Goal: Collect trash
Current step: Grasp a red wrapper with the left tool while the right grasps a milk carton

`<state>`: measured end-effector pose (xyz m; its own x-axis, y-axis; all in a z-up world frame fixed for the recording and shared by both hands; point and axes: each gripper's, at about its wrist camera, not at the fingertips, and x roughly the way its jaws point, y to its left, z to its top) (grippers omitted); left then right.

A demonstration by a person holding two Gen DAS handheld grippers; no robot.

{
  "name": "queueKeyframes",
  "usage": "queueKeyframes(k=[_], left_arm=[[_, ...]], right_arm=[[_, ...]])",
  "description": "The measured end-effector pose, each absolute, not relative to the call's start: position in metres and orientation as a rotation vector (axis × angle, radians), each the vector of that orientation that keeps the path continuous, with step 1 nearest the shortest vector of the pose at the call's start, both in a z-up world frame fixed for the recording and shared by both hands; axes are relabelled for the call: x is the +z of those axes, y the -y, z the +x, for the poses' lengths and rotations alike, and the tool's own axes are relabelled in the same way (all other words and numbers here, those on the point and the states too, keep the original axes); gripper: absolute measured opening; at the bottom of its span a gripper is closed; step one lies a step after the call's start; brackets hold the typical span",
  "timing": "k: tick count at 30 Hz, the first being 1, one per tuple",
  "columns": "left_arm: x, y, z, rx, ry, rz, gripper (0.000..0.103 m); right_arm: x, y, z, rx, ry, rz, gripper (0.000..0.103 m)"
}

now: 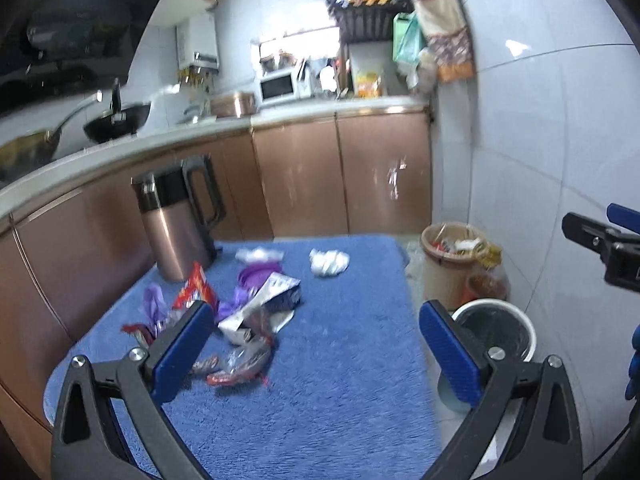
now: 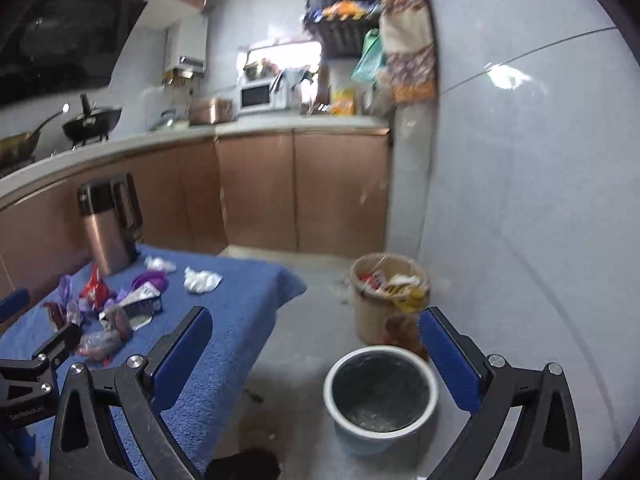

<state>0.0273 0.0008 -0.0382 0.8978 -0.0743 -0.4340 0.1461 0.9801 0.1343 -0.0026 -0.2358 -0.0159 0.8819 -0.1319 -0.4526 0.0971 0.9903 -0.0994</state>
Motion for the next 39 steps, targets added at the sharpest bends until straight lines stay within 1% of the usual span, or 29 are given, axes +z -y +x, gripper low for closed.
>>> queueKeyframes(k=[6, 11, 15, 17, 20, 23, 25, 27, 33, 34, 35, 37, 39], left_arm=[[-0.069, -0.061, 0.061, -0.002, -0.574, 0.094, 0.103], [-0.089, -0.137, 0.087, 0.135, -0.679, -0.048, 0.103], [-0.096, -0.182, 0.104, 0.199, -0.719, -0.148, 0.103], [-0.097, -0.200, 0.113, 0.216, -0.721, -0.199, 0.103], [-0.098, -0.212, 0.125, 0.233, -0.722, -0.223, 0.102], [-0.100, -0.221, 0.139, 0.235, -0.722, -0.250, 0.100], [-0.104, -0.225, 0.147, 0.235, -0.728, -0.257, 0.096], [-0.108, -0.228, 0.152, 0.229, -0.739, -0.268, 0.088], [-0.126, -0.236, 0.160, 0.216, -0.777, -0.307, 0.076], [-0.128, -0.237, 0.161, 0.214, -0.784, -0.309, 0.074], [-0.131, -0.238, 0.162, 0.212, -0.792, -0.312, 0.070], [-0.134, -0.238, 0.162, 0.211, -0.800, -0.311, 0.064], [-0.137, -0.238, 0.163, 0.199, -0.810, -0.317, 0.054]], right_arm=[[-0.044, 0.214, 0.056, 0.005, -0.599, -0.078, 0.103], [-0.072, 0.183, 0.110, 0.172, -0.739, -0.052, 0.103], [-0.095, 0.147, 0.149, 0.368, -0.835, 0.001, 0.094], [-0.103, 0.127, 0.167, 0.436, -0.862, 0.009, 0.092], [-0.112, 0.095, 0.196, 0.512, -0.876, -0.009, 0.089], [-0.121, 0.076, 0.226, 0.569, -0.898, 0.037, 0.082], [-0.130, 0.063, 0.248, 0.572, -0.919, 0.043, 0.077], [-0.145, 0.056, 0.267, 0.585, -0.954, 0.052, 0.076], [-0.178, 0.050, 0.300, 0.645, -1.013, 0.104, 0.074], [-0.182, 0.047, 0.302, 0.651, -1.019, 0.091, 0.068], [-0.184, 0.046, 0.303, 0.671, -1.025, 0.095, 0.067], [-0.186, 0.046, 0.301, 0.703, -1.038, 0.119, 0.060], [-0.186, 0.047, 0.297, 0.724, -1.033, 0.123, 0.059]])
